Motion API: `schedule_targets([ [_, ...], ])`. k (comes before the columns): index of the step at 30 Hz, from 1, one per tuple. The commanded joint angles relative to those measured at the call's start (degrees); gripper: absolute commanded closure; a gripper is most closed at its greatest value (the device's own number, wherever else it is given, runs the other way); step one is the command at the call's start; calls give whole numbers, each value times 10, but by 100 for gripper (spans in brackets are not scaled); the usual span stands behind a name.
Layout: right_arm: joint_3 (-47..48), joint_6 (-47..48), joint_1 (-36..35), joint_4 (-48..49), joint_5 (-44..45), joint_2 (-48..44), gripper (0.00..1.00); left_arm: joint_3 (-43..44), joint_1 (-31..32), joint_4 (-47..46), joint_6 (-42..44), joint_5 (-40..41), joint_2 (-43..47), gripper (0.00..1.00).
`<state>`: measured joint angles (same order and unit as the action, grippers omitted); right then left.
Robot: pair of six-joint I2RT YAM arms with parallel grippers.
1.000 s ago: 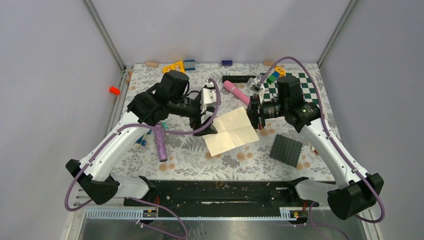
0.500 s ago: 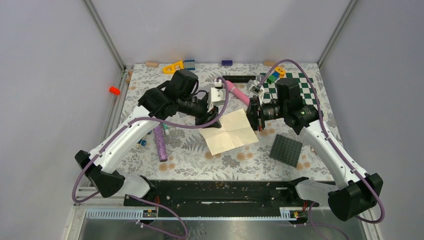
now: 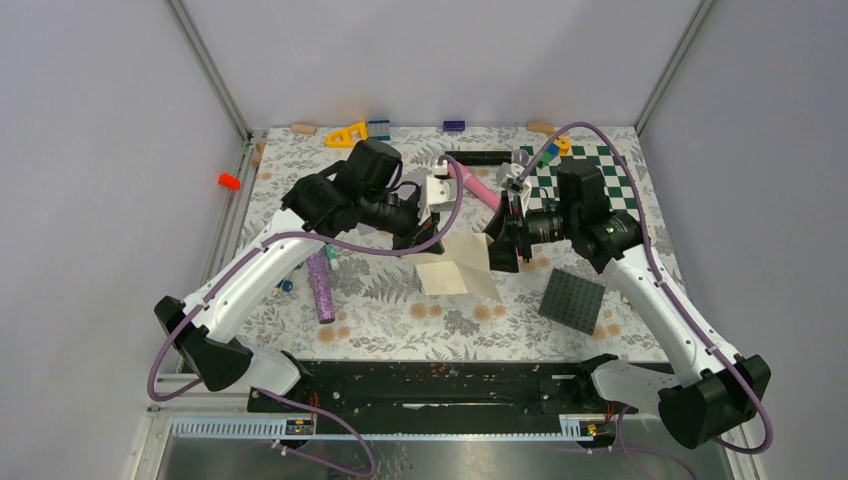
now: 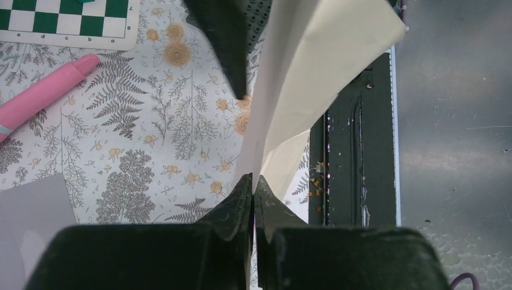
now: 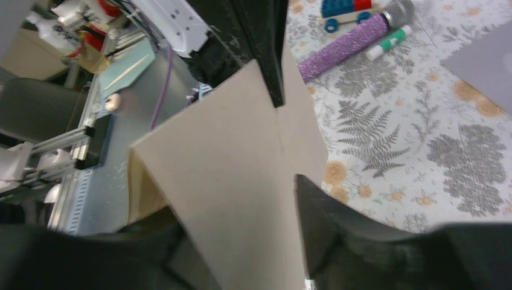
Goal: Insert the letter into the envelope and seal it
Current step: Fold the letter.
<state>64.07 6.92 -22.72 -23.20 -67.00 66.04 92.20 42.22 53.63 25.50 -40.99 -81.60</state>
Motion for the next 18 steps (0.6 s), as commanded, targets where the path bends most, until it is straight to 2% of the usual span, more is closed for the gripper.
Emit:
schedule_targets([
  [1,41,114,2,-77,58,-19,33,16,3,-5,9,-6,9,100],
  [3,72,180,3,-146,106,-21,16,9,3,-5,10,6,14,100],
  [5,95,242,11,-206,145,-25,7,2,3,-5,10,19,21,100],
  [7,110,290,19,-243,176,-31,1,-3,3,-5,10,31,26,100],
  [11,138,349,26,-300,214,-43,0,-11,3,-5,4,63,30,100],
  [14,154,369,26,-330,209,-56,0,-10,3,-6,-15,99,23,100],
  [18,131,339,26,-296,176,-79,0,-19,4,-9,-37,127,14,100],
])
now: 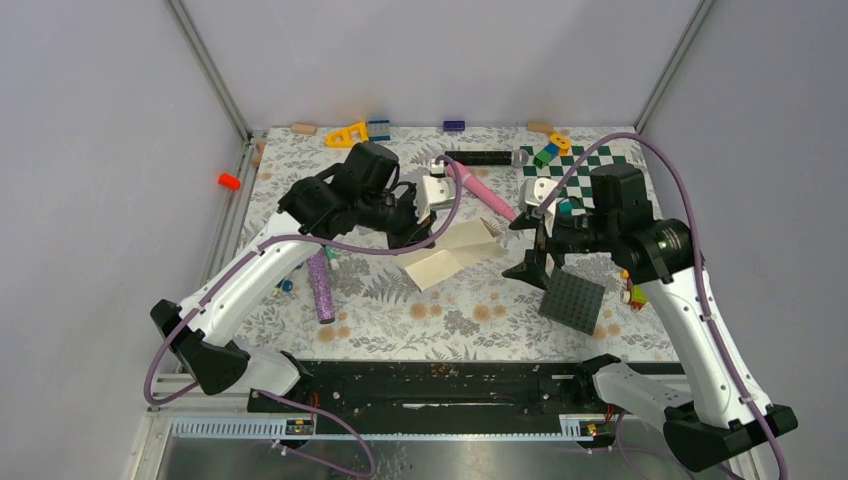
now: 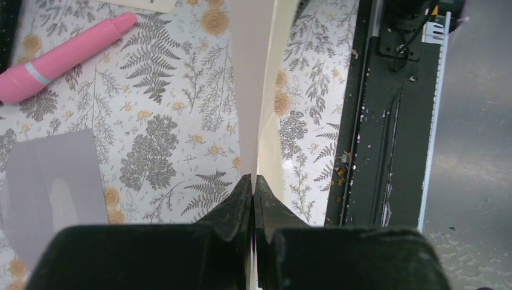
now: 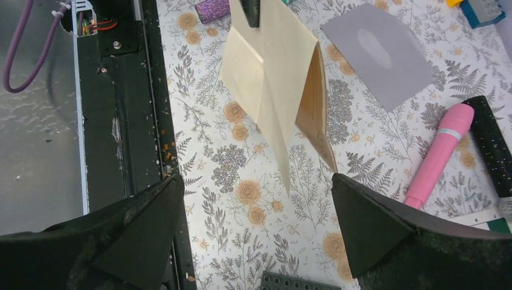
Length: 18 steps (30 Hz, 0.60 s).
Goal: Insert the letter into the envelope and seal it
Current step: Fold the letter.
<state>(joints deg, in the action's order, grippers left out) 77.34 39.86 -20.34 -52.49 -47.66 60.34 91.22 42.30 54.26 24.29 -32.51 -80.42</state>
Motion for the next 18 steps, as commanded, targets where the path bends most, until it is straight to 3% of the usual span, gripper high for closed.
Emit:
schedule_targets([
  [1,-21,-18,2,27,-28,-27,1,-14,4,-18,-32,41,3,100],
  [8,-162,-229,1,312,-55,-45,0,-56,22,-39,-47,40,31,100],
  [12,-183,-245,-16,335,-73,-35,0,-57,33,-39,-53,54,39,100],
  [18,-225,-270,-46,389,-54,-20,2,-67,33,-34,-43,5,43,100],
])
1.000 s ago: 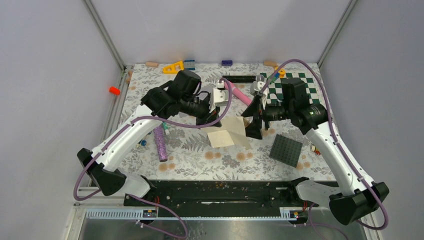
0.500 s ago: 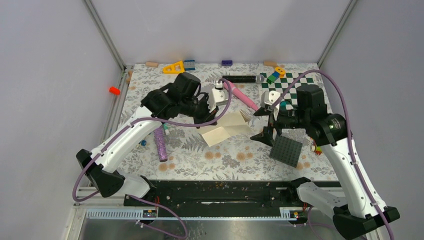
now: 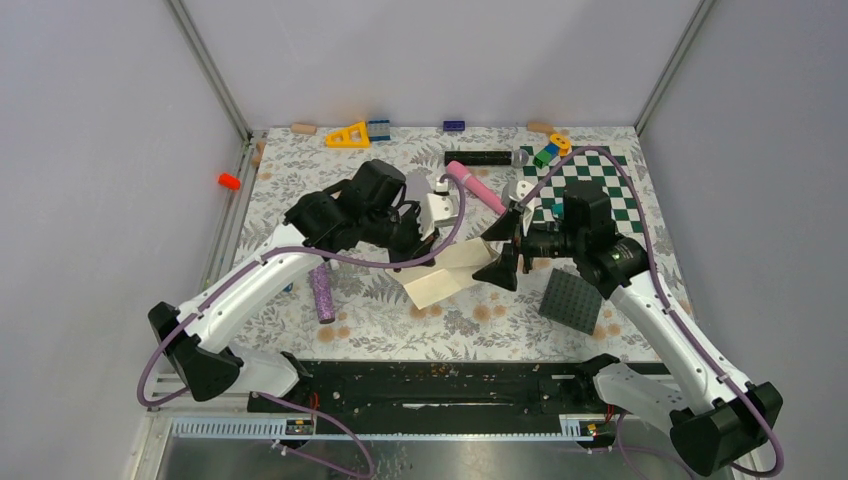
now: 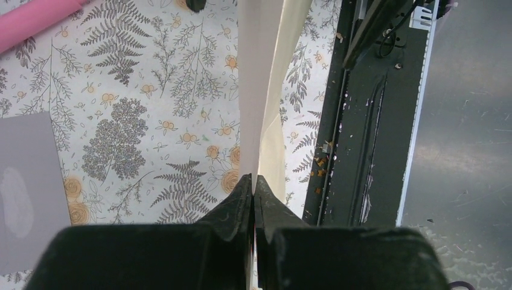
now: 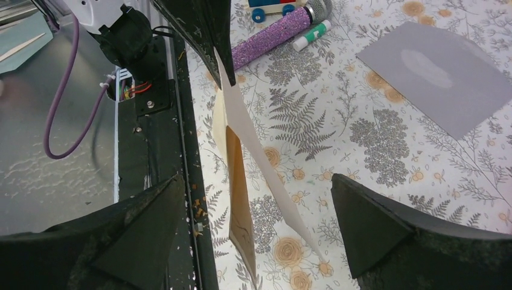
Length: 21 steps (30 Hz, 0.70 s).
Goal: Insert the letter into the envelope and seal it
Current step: Fold the letter.
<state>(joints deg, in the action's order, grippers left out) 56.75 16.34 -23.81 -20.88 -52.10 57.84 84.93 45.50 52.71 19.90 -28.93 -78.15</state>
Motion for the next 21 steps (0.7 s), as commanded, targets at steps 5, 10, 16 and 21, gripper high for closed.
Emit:
schedule_targets([
  [5,-24,-21,-11,54,-31,9,25,-11,1,-17,7,-36,20,100],
  [10,-25,-27,-11,54,-43,4,68,-11,1,-16,7,-45,23,100],
  [16,-24,-27,-12,41,-59,5,100,-12,1,-15,14,-51,36,62],
  [21,-8,-27,-6,11,-74,3,100,39,1,9,32,-47,37,27],
])
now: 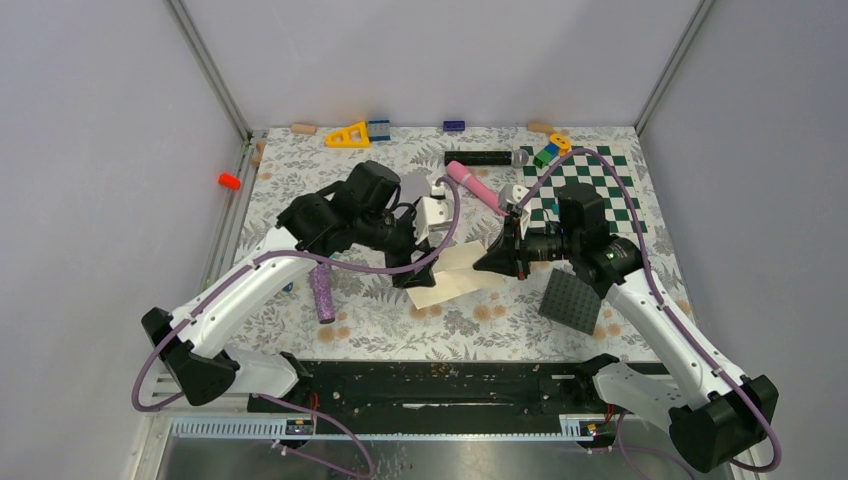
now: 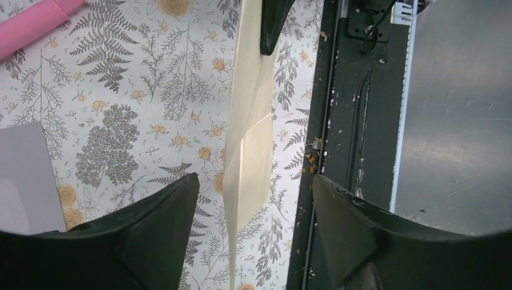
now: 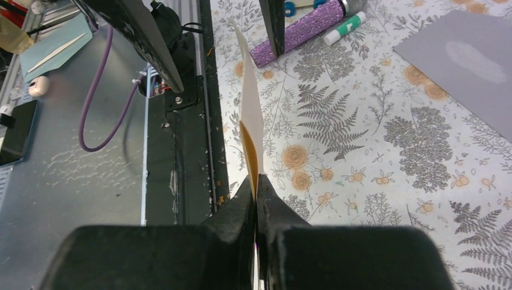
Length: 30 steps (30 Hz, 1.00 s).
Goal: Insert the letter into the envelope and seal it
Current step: Fold the letter.
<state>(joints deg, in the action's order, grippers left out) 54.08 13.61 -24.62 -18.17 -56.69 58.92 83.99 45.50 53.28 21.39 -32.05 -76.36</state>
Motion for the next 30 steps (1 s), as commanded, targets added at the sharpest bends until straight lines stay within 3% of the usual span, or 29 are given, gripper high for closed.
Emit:
schedule_targets([
  [1,20,-6,3,-18,-32,-6,100,62,1,7,18,-16,15,26],
  [6,25,-21,12,-18,-65,4,100,103,5,16,19,-26,-14,30],
  [12,19,-23,25,-19,-92,-4,100,109,16,16,19,-37,-36,54],
  [17,19,-27,28,-18,-98,-8,100,108,28,16,21,-26,-42,60],
  [24,16,-25,30,-18,-98,-13,100,113,34,16,20,-22,-50,100],
  [27,19,-26,30,-17,-94,-11,100,109,35,16,22,-24,-50,100],
  [28,20,-28,30,-14,-92,-11,97,107,36,16,23,-25,-50,100],
  [30,23,-30,30,-9,-85,-13,65,100,38,16,24,-30,-48,100],
])
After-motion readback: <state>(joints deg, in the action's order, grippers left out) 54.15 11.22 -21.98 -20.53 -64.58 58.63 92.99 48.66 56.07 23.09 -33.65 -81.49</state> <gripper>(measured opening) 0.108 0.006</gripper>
